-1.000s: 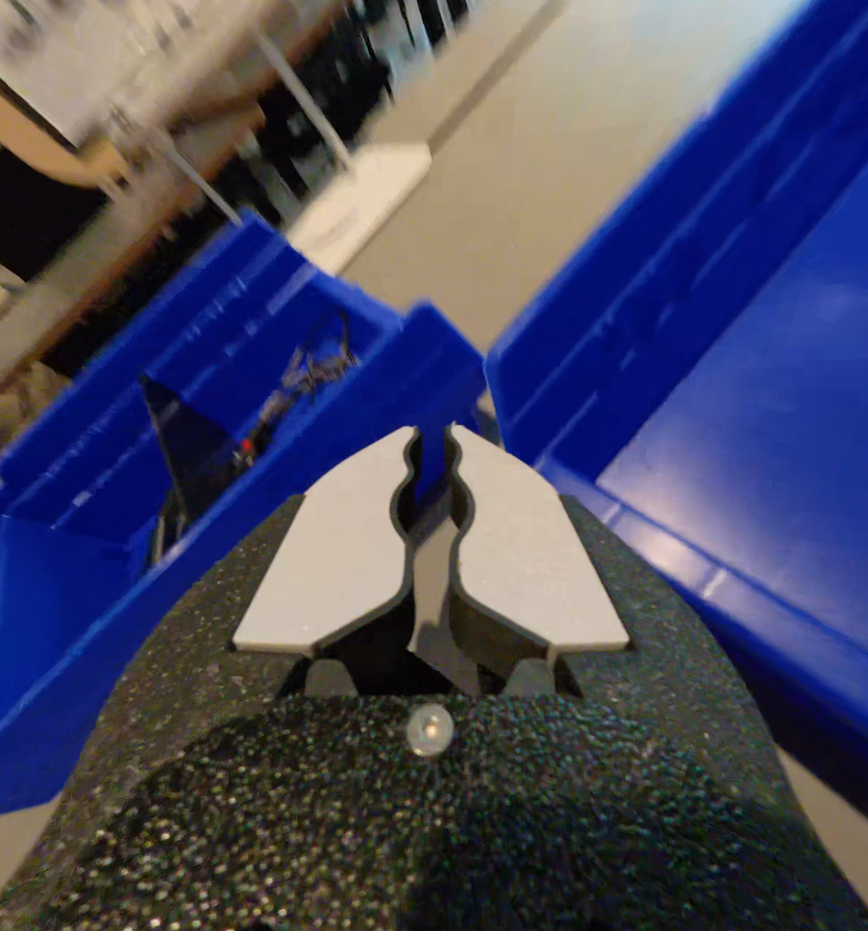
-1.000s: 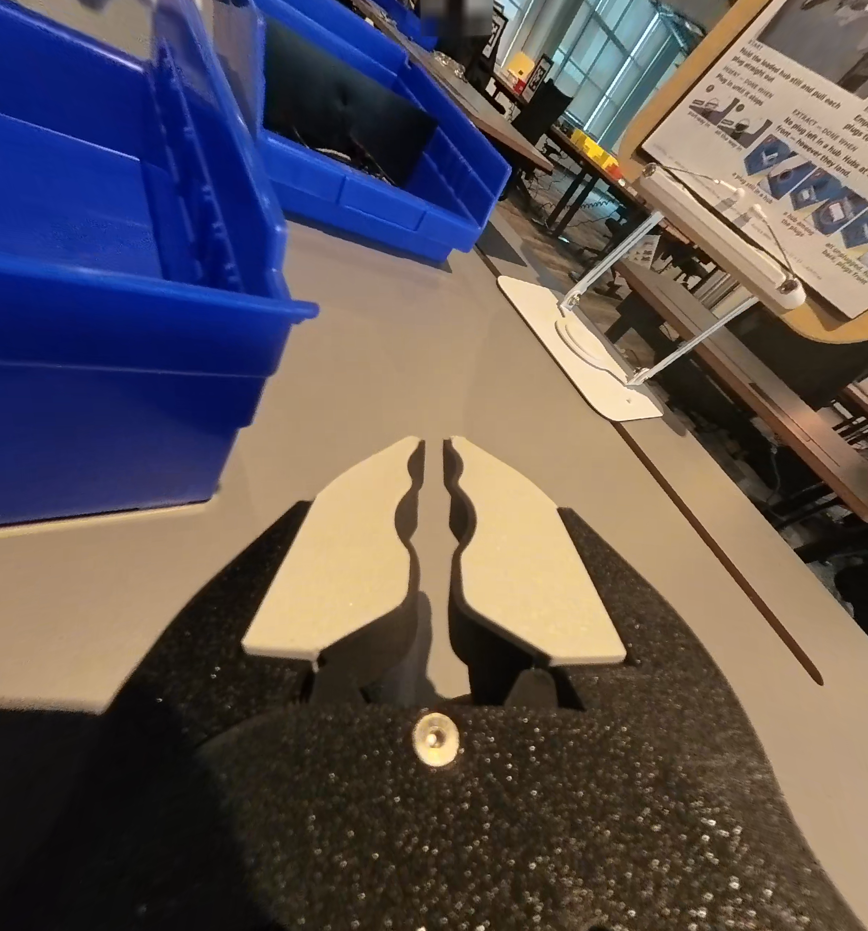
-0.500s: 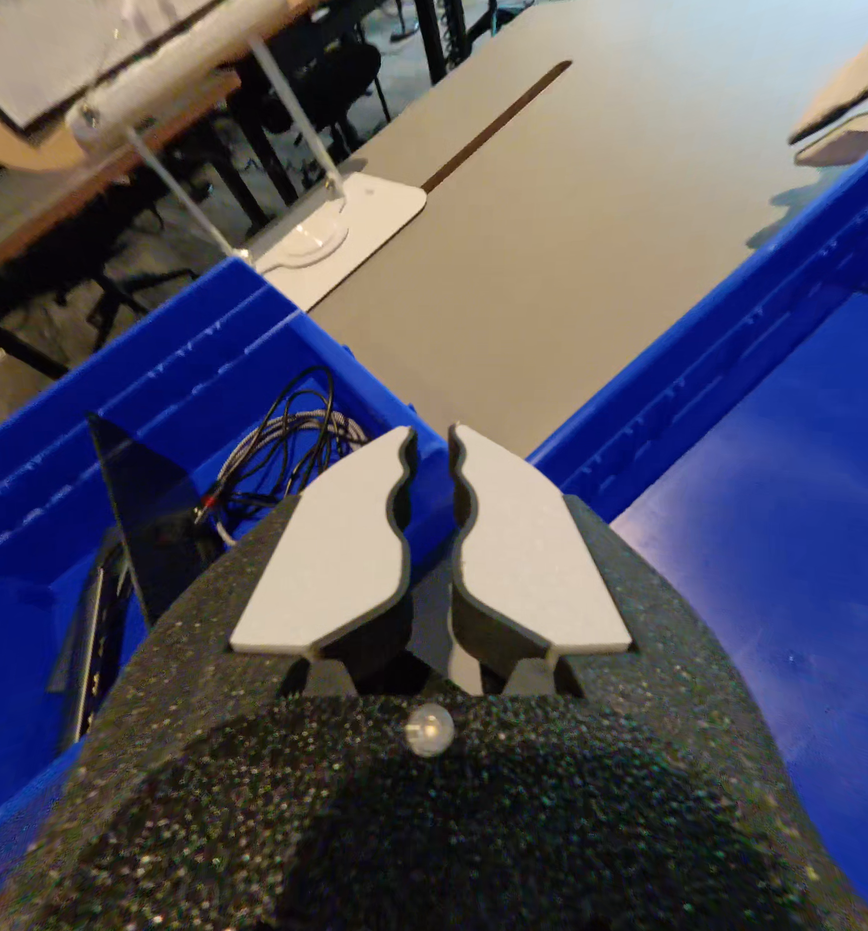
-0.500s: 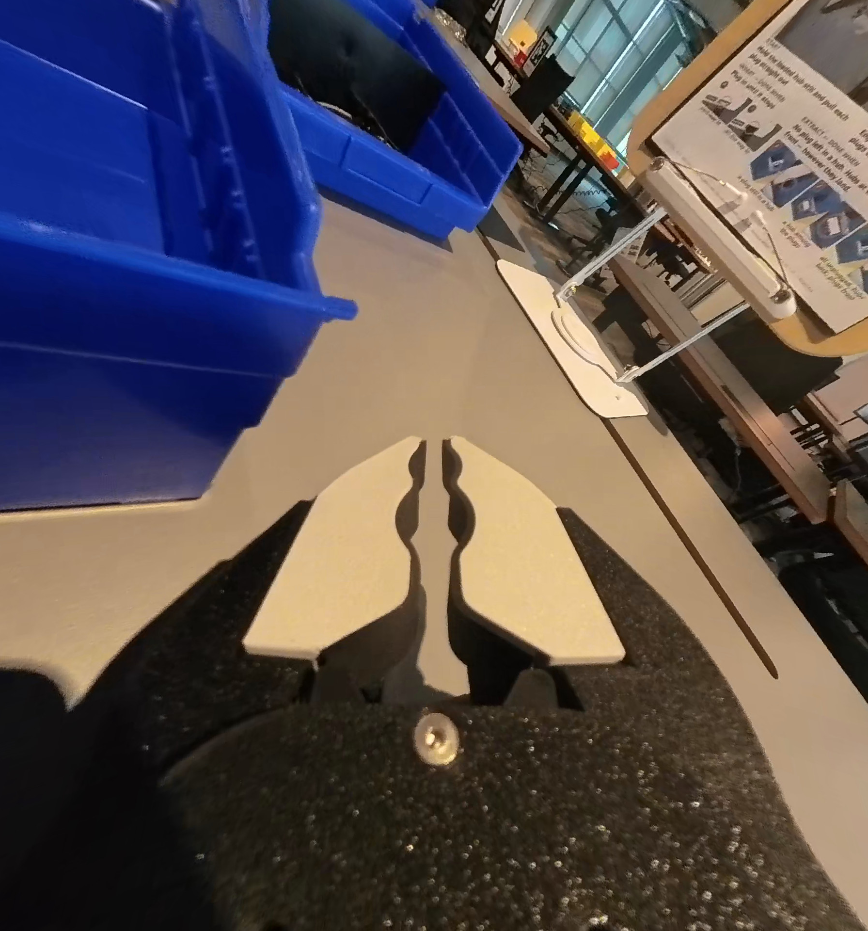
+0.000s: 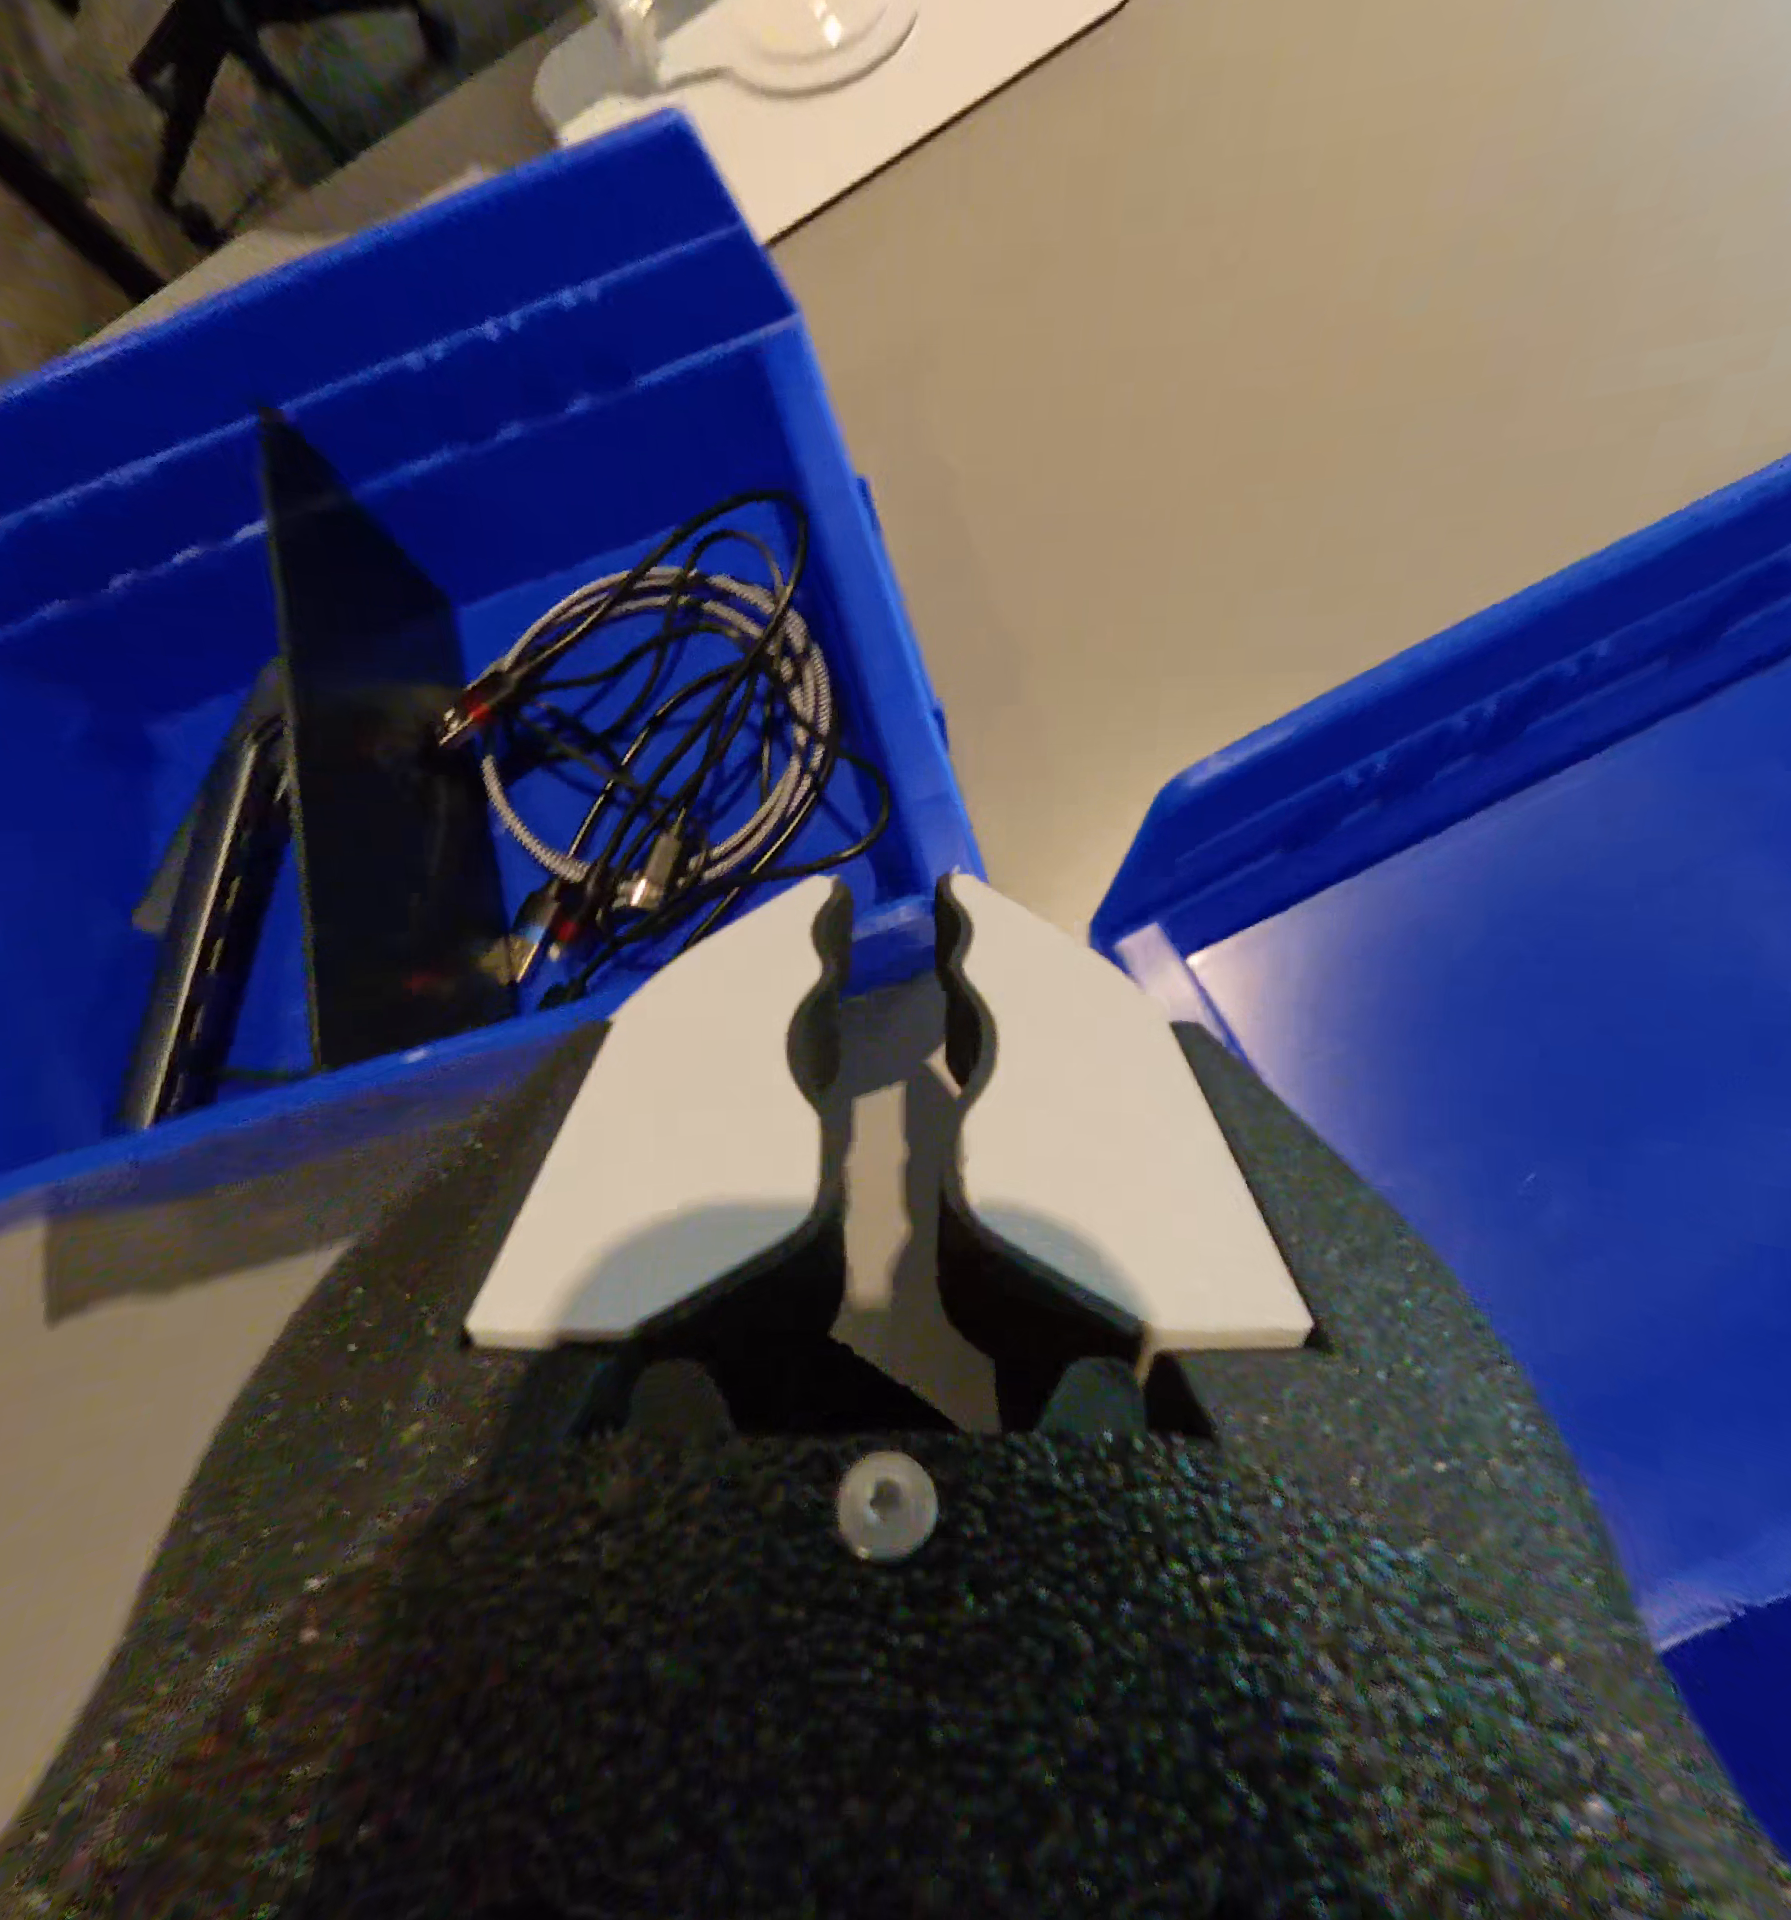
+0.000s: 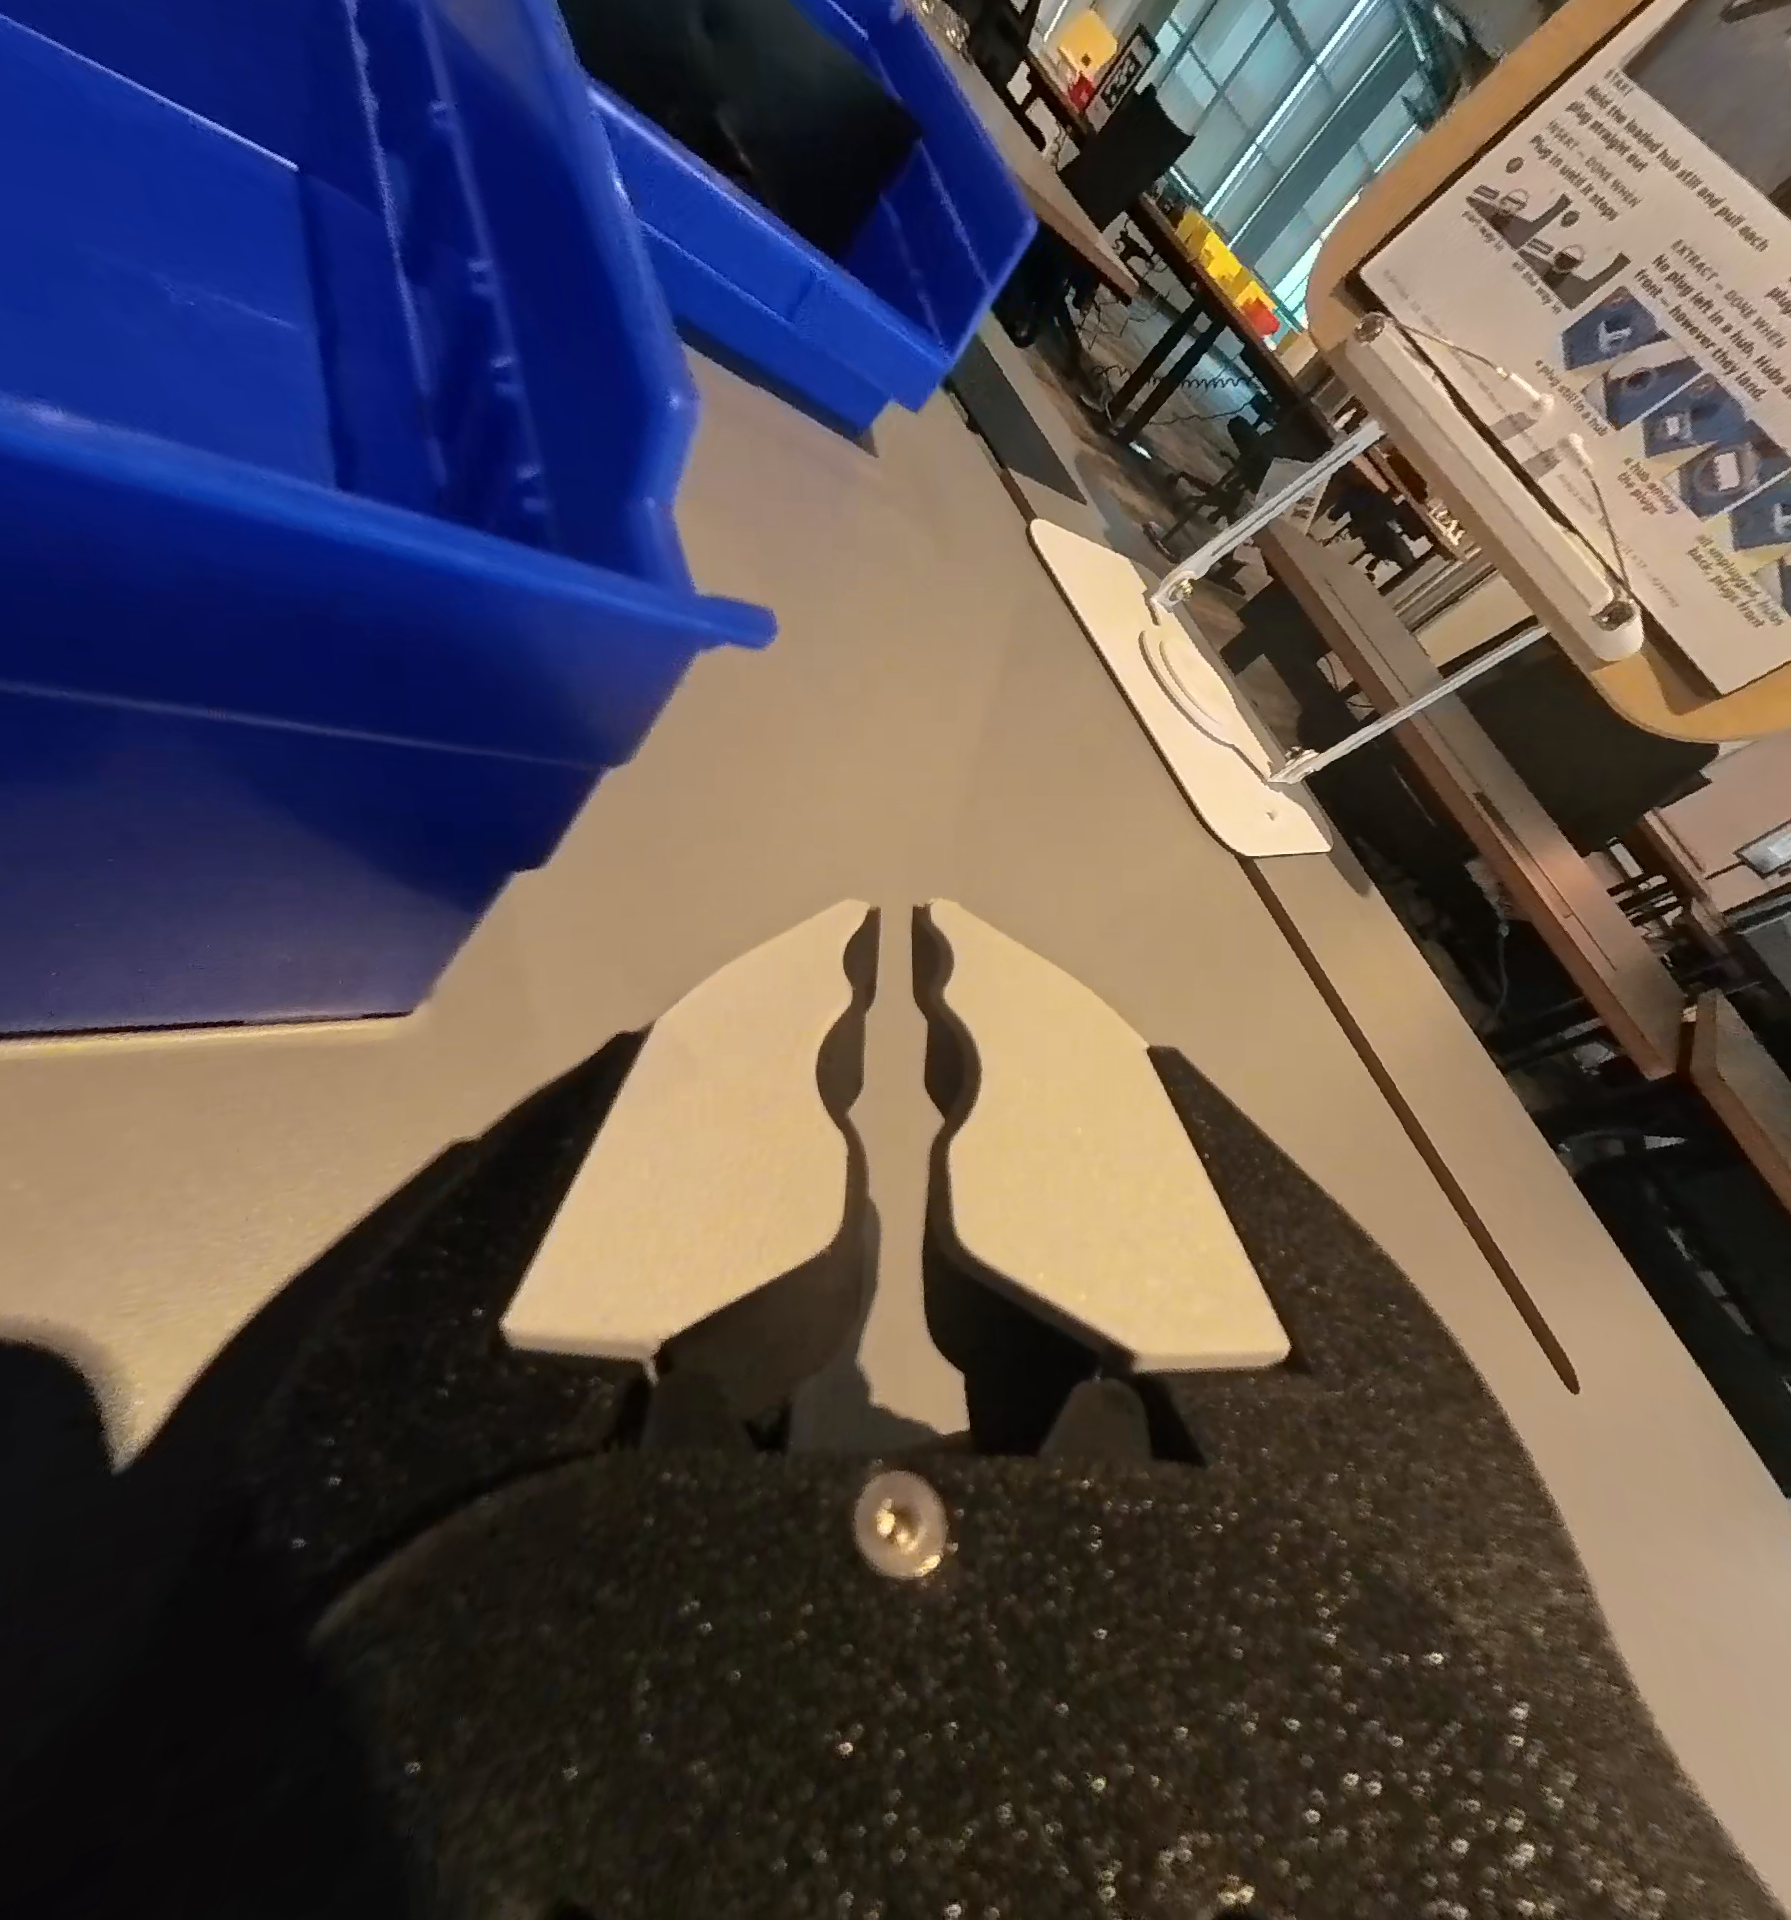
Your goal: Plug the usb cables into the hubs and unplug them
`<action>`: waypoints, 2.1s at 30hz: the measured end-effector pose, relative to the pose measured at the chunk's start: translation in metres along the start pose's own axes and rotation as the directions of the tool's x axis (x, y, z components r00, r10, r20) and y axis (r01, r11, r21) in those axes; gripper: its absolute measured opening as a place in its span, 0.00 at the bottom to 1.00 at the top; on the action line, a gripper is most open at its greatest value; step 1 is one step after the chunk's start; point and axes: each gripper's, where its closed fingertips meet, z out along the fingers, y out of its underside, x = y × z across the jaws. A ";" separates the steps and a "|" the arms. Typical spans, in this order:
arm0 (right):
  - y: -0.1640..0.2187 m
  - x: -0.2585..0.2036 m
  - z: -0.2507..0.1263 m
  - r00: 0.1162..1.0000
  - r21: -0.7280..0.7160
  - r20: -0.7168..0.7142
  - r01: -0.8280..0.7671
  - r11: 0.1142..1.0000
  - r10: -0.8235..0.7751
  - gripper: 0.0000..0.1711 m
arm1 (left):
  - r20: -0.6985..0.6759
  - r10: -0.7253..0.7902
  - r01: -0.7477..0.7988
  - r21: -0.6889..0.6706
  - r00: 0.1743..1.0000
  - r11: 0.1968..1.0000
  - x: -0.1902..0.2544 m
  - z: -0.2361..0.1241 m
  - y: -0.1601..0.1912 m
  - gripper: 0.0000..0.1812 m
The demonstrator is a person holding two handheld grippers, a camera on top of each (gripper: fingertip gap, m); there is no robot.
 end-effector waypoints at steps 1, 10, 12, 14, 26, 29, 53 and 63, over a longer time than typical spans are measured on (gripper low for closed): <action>0.000 0.000 0.000 1.000 -0.001 -0.001 0.004 1.000 -0.004 0.03 | 0.035 -0.005 0.006 -0.019 0.999 1.000 -0.006 -0.004 0.006 0.09; 0.003 -0.002 0.003 1.000 -0.027 -0.003 0.027 0.999 -0.027 0.03 | 0.355 -0.193 0.122 0.211 0.915 0.970 -0.032 -0.038 0.028 0.13; 0.004 -0.003 0.004 0.999 -0.036 -0.006 0.034 0.999 -0.034 0.03 | 0.396 -0.221 0.137 0.230 0.891 0.964 -0.033 -0.033 0.032 0.15; 0.005 -0.003 0.004 0.999 -0.046 -0.012 0.044 0.998 -0.044 0.03 | 0.415 -0.231 0.139 0.240 0.880 0.961 -0.033 -0.023 0.034 0.17; 0.011 -0.008 0.006 0.991 -0.106 -0.046 0.121 0.987 -0.127 0.03 | 0.576 -0.240 0.147 0.204 0.782 0.968 -0.075 -0.047 0.087 0.07; 0.012 -0.009 0.007 0.990 -0.111 -0.045 0.124 0.986 -0.130 0.03 | 0.627 -0.298 0.207 0.216 0.720 0.954 -0.104 -0.069 0.117 0.07; 0.014 -0.008 0.007 0.988 -0.129 -0.058 0.134 0.983 -0.142 0.02 | 0.367 -0.172 0.063 0.290 0.914 0.955 -0.033 0.040 0.003 0.12; 0.017 -0.015 0.010 0.981 -0.158 -0.027 0.188 0.969 -0.195 0.02 | 0.425 -0.274 0.112 0.368 0.862 0.923 -0.063 -0.002 0.045 0.06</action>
